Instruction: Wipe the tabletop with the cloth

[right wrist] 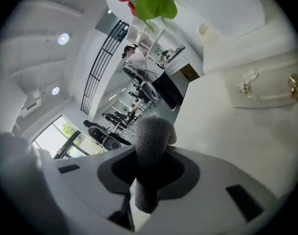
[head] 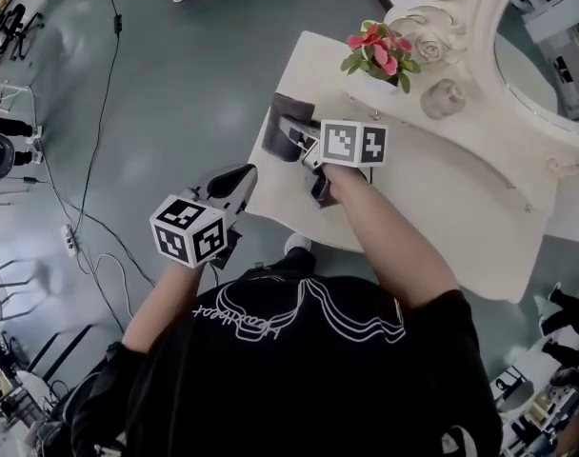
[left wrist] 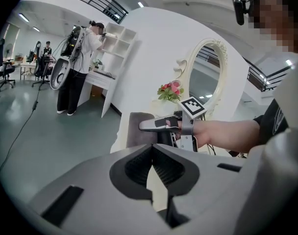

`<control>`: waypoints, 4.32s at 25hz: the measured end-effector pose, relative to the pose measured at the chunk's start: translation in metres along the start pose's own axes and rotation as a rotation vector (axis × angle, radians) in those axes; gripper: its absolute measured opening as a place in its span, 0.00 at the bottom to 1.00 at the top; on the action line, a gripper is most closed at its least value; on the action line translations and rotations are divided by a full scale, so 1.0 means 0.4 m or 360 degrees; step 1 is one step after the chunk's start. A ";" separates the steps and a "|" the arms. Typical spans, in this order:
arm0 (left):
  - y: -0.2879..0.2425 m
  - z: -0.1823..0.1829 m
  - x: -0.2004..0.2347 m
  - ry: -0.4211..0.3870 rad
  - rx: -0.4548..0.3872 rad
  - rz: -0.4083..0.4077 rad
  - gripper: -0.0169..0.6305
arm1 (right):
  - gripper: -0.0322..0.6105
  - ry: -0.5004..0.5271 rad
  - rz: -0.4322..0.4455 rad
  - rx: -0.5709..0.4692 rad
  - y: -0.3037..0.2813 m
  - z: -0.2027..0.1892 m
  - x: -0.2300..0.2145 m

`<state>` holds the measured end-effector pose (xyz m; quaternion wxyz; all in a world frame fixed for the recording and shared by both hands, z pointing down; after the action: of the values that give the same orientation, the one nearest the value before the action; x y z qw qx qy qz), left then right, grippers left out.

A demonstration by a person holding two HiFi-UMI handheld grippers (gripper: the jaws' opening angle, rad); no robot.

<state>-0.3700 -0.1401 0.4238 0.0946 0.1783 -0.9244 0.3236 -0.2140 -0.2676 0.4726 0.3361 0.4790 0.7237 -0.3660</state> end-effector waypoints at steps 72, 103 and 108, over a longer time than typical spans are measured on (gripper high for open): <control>-0.108 -0.037 -0.403 -0.0132 0.0104 -0.0001 0.03 | 0.19 0.0209 -0.0607 0.0335 0.490 -0.033 -0.163; -0.211 -0.086 -0.738 -0.0270 0.0202 -0.0135 0.03 | 0.19 0.0148 -0.0695 0.0156 0.971 -0.061 -0.277; -0.233 -0.083 -0.785 -0.0288 0.0195 -0.0171 0.03 | 0.19 0.0129 -0.0735 0.0116 1.049 -0.065 -0.292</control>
<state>-0.0433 -0.1024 0.4110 0.0170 0.2617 -0.8967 0.3567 0.2135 -0.1829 0.4963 0.1966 0.3269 0.8132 -0.4394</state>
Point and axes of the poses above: the fingertips, and each gripper's own axes: y backward along the fingers, x to its left, z out of its top, the point moved 8 cm from there along y, backward along the fingers, and after that the axes turned 15 degrees about z, right-handed, at the moved point
